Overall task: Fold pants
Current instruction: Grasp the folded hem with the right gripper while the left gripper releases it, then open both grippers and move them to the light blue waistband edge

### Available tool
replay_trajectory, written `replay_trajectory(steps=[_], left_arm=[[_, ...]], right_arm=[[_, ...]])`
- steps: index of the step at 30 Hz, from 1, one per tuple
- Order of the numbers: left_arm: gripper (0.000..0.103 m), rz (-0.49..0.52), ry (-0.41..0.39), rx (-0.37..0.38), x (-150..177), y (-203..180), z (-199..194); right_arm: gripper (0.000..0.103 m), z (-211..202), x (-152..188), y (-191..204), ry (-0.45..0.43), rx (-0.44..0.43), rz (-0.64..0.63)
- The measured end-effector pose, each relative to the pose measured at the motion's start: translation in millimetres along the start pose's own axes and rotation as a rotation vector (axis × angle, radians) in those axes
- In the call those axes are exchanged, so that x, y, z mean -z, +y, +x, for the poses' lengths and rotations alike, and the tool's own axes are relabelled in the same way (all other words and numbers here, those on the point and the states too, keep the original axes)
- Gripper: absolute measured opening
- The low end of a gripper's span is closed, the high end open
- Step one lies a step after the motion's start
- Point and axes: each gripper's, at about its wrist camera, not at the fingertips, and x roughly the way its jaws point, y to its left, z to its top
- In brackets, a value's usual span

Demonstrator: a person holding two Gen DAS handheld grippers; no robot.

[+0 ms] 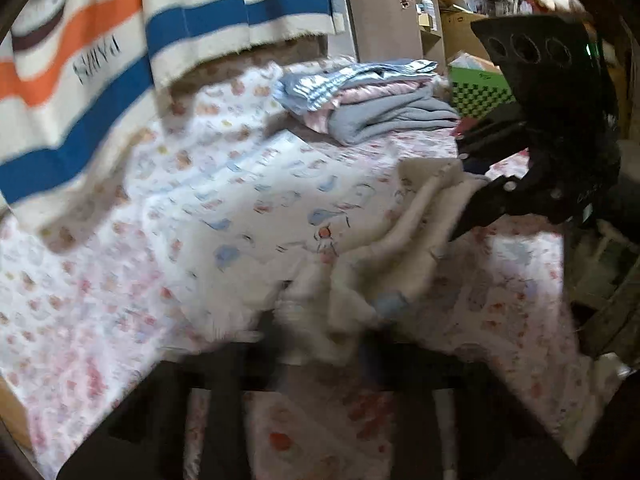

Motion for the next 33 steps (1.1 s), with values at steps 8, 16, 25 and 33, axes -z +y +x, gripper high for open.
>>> replay_trajectory(steps=[8, 16, 25, 33], left_arm=[[0.012, -0.081, 0.003, 0.017, 9.7, -7.0, -23.4], [0.013, -0.149, 0.041, 0.047, 27.7, -44.2, -58.2], [0.026, -0.309, 0.091, 0.082, 52.0, -49.6, -51.4], [0.070, -0.486, -0.019, 0.067, 51.3, -23.4, -98.0]], right_arm=[[0.022, -8.9, 13.1, 26.8, -0.020, -0.047, -0.104], [0.021, -35.3, 35.3, 58.4, -0.008, -0.139, -0.145], [0.024, -30.2, 63.1, 72.4, 0.015, -0.067, -0.008], [0.063, -65.5, 67.5, 49.7, -0.181, -0.083, 0.233]])
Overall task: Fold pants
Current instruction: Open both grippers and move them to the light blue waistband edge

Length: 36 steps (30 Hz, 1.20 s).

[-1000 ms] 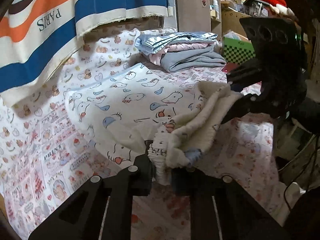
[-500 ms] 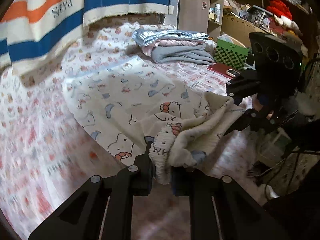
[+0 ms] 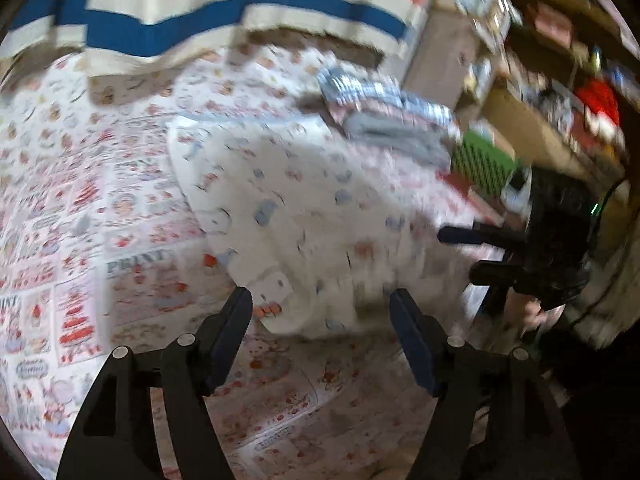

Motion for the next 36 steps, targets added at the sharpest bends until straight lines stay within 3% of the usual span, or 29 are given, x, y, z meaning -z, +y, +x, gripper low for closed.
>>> replay_trajectory(steps=[2, 4, 7, 10, 12, 15, 17, 21, 28, 33, 36], left_arm=[[0.071, -0.026, -0.060, -0.004, -12.0, 7.7, -14.5], [0.072, -0.013, -0.100, -0.034, -29.7, 12.7, -19.1], [0.072, -0.011, -0.123, -0.150, -70.3, 26.4, -4.6], [0.072, -0.026, -0.175, -0.184, -111.5, 52.4, 16.2], [0.072, -0.035, -0.151, -0.218, -138.8, 74.8, 38.3], [0.072, -0.125, -0.052, -0.214, -169.1, 117.2, 76.4], [0.070, -0.199, 0.021, -0.201, -178.6, 145.3, 102.7], [0.066, -0.235, 0.086, -0.191, -182.6, 170.6, 138.2], [0.066, -0.219, 0.145, -0.199, -187.7, 183.2, 177.5], [0.066, -0.121, 0.182, -0.236, -189.4, 182.9, 194.9], [0.065, -0.105, 0.174, -0.207, -190.4, 181.9, 196.9]], right_arm=[[0.065, -16.0, -10.8, -13.3, -0.078, -0.022, 0.066], [0.070, -25.5, -27.2, -27.5, -0.146, 0.018, 0.108], [0.070, -26.9, -67.5, -54.6, -0.183, 0.198, 0.164], [0.070, -6.4, -114.2, -89.5, -0.159, 0.327, 0.160], [0.070, 10.0, -132.6, -120.9, -0.116, 0.354, 0.167], [0.070, 35.7, -153.8, -168.0, -0.023, 0.355, 0.212], [0.070, 50.1, -159.9, -195.6, 0.037, 0.317, 0.250], [0.070, 73.7, -163.3, -234.6, 0.102, 0.346, 0.288], [0.070, 123.5, -161.9, -255.7, 0.224, 0.327, 0.249], [0.070, 142.1, -161.2, -266.5, 0.245, 0.374, 0.234], [0.070, 146.9, -161.6, -263.5, 0.265, 0.380, 0.193]])
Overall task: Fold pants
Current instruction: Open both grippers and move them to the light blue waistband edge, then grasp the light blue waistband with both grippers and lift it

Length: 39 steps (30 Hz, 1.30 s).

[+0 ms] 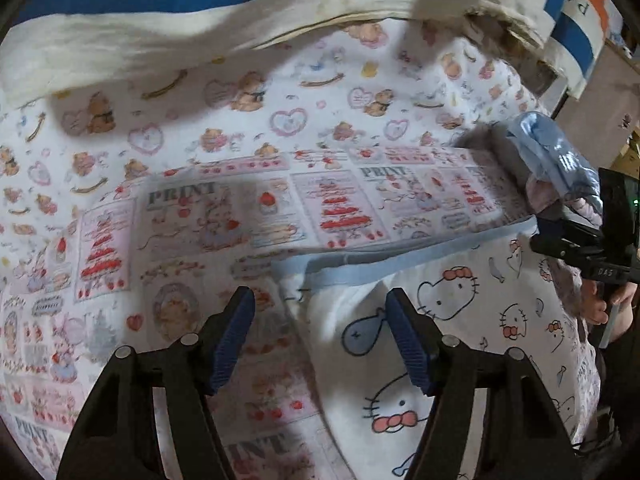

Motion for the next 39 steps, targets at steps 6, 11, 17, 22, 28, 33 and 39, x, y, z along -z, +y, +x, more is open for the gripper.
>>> replay_trajectory(steps=[6, 11, 17, 22, 28, 33, 39], left_arm=[[0.034, -0.008, -0.008, 0.039, -3.7, 0.2, 3.7], [0.033, -0.050, 0.001, 0.093, -6.1, 6.8, 4.8], [0.010, -0.056, 0.013, 0.120, -10.6, 7.9, 9.8], [0.009, -0.034, -0.036, 0.144, -13.3, 1.8, -11.0], [0.010, 0.004, -0.133, 0.197, -9.5, -14.7, -59.7], [0.010, 0.062, -0.200, 0.237, 13.3, -29.3, -108.8], [0.010, 0.099, -0.201, 0.252, 65.5, -43.0, -143.4]], right_arm=[[0.067, 4.4, -0.3, 4.9, -0.004, 0.030, -0.010], [0.041, 13.0, -2.6, 4.4, 0.015, -0.053, 0.019], [0.012, 20.9, -4.2, -5.6, 0.039, -0.167, 0.107], [0.010, 4.7, -2.6, 17.1, -0.023, -0.116, 0.000], [0.010, -43.2, -5.2, 28.4, -0.104, -0.176, 0.002], [0.010, -91.4, 16.1, 46.1, -0.146, -0.222, -0.026], [0.010, -122.0, 56.1, 64.6, -0.147, -0.257, -0.081]])
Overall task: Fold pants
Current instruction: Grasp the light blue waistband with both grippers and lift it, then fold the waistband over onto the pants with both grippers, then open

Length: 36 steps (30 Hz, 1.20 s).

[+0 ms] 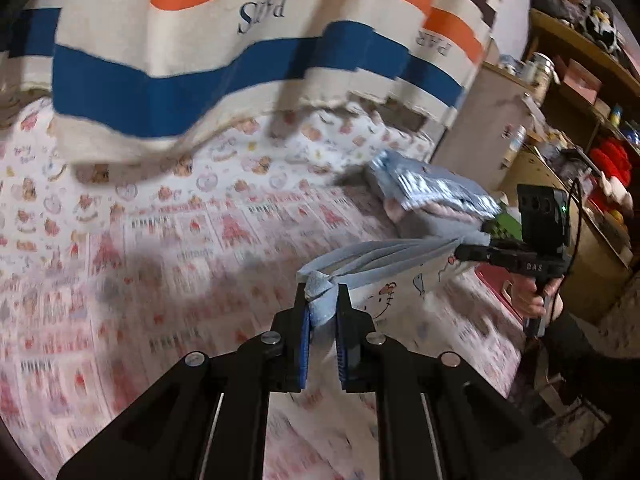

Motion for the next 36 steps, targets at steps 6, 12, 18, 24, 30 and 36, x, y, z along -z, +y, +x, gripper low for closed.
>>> replay_trajectory(steps=[6, 12, 18, 24, 30, 36], left_arm=[[0.010, -0.030, 0.041, 0.001, 49.3, -12.8, -13.3], [0.010, -0.072, 0.099, -0.010, 82.1, -11.9, -14.2], [0.010, -0.117, 0.117, -0.014, 101.2, -11.3, -17.4], [0.010, -0.126, 0.115, -0.016, 109.7, -19.2, -25.0], [0.015, -0.125, 0.116, -0.032, 119.9, -21.6, -34.1], [0.026, -0.141, 0.068, -0.031, 117.0, -25.0, -54.8]], right_arm=[[0.010, -9.4, 38.6, 17.9, 0.048, -0.018, 0.004], [0.010, -6.9, 71.9, 26.4, 0.088, -0.037, 0.041], [0.010, -2.2, 96.7, 16.4, 0.128, -0.051, 0.128], [0.010, -9.4, 106.2, 23.4, 0.127, -0.060, 0.115], [0.010, -18.0, 121.8, 26.0, 0.152, -0.057, 0.116], [0.033, -40.7, 124.4, 26.6, 0.139, -0.029, 0.140]])
